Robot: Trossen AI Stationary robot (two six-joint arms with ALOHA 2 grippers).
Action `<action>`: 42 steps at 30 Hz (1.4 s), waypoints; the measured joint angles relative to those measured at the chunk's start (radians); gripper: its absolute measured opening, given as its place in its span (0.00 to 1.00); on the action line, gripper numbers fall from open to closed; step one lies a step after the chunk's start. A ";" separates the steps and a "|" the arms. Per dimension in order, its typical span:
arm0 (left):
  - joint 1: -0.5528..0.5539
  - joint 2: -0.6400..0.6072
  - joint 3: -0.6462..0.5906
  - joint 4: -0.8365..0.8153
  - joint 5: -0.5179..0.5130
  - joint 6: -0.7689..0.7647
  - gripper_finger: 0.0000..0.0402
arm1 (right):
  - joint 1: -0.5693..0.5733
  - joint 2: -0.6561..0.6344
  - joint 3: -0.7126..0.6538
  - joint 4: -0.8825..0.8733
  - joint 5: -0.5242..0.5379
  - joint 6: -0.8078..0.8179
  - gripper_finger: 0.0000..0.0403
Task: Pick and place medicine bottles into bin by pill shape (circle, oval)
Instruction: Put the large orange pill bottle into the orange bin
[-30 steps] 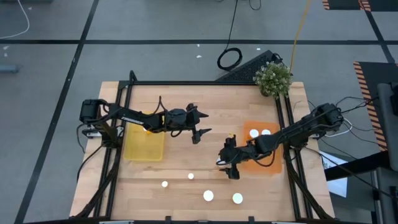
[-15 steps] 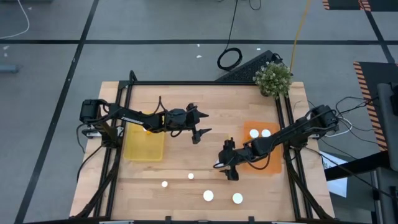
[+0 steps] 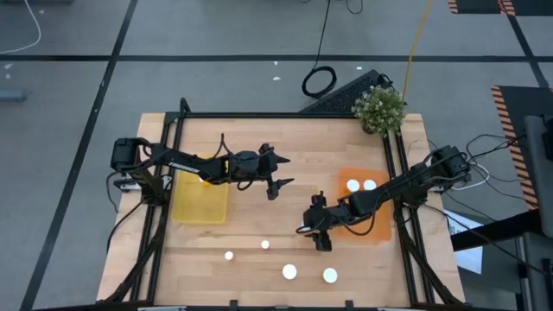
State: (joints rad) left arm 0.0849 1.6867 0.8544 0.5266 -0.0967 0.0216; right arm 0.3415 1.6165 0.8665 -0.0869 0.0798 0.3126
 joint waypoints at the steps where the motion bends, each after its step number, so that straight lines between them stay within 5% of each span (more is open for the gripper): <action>1: 0.000 0.000 0.000 0.000 0.000 0.000 0.81 | -0.001 0.000 0.000 -0.001 -0.008 0.000 0.61; 21: 0.000 0.000 0.000 0.001 0.000 0.000 0.81 | -0.012 -0.234 0.000 -0.197 -0.011 0.016 0.53; 30: 0.000 0.000 0.000 0.000 0.000 0.000 0.81 | -0.020 -0.453 0.000 -0.456 0.084 0.053 0.53; 42: 0.000 0.000 0.000 0.000 0.000 0.000 0.81 | -0.019 -0.629 0.000 -0.897 0.106 0.321 0.53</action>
State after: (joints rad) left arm 0.0849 1.6867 0.8547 0.5270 -0.0963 0.0212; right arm 0.3222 0.9879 0.8665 -0.9841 0.1856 0.6333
